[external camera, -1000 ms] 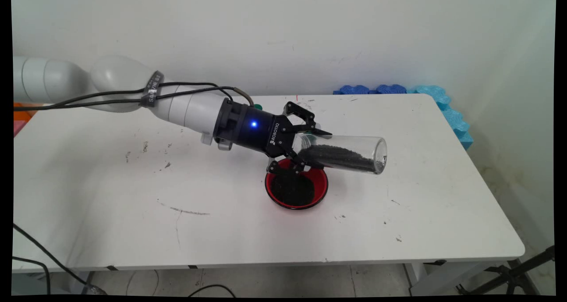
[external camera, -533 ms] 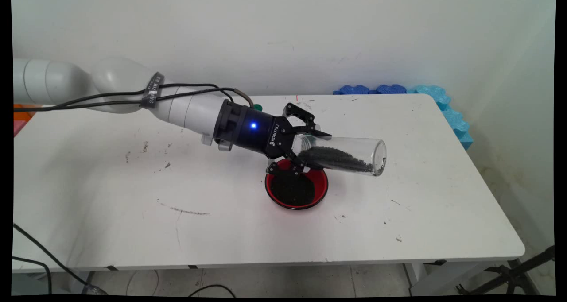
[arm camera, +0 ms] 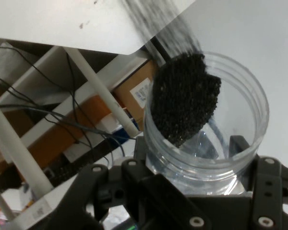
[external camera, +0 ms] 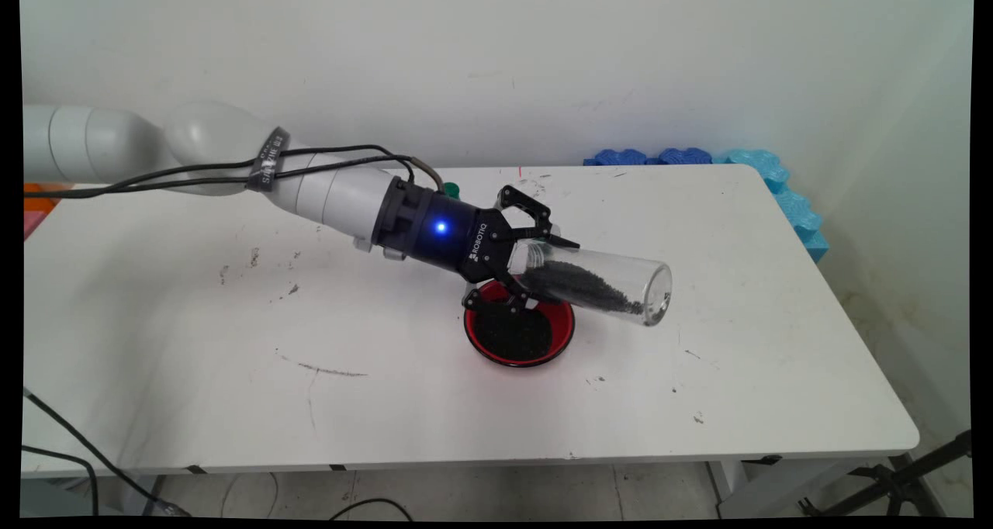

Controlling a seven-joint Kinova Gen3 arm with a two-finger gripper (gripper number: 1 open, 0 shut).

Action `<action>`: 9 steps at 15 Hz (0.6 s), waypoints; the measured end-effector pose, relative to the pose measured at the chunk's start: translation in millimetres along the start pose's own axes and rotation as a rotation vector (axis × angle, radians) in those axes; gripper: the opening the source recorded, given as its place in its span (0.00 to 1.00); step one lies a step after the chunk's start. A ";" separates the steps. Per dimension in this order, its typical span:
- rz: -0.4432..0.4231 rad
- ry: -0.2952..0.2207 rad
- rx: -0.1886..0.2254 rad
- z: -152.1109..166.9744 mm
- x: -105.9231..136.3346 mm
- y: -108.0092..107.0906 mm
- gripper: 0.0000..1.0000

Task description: Pour the black seasoning powder in the red bowl

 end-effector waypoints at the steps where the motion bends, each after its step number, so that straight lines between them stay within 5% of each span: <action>1: 0.027 0.001 0.008 -0.7 1.0 0.1 0.00; 9: 0.252 0.016 0.060 -6.4 5.4 4.3 0.00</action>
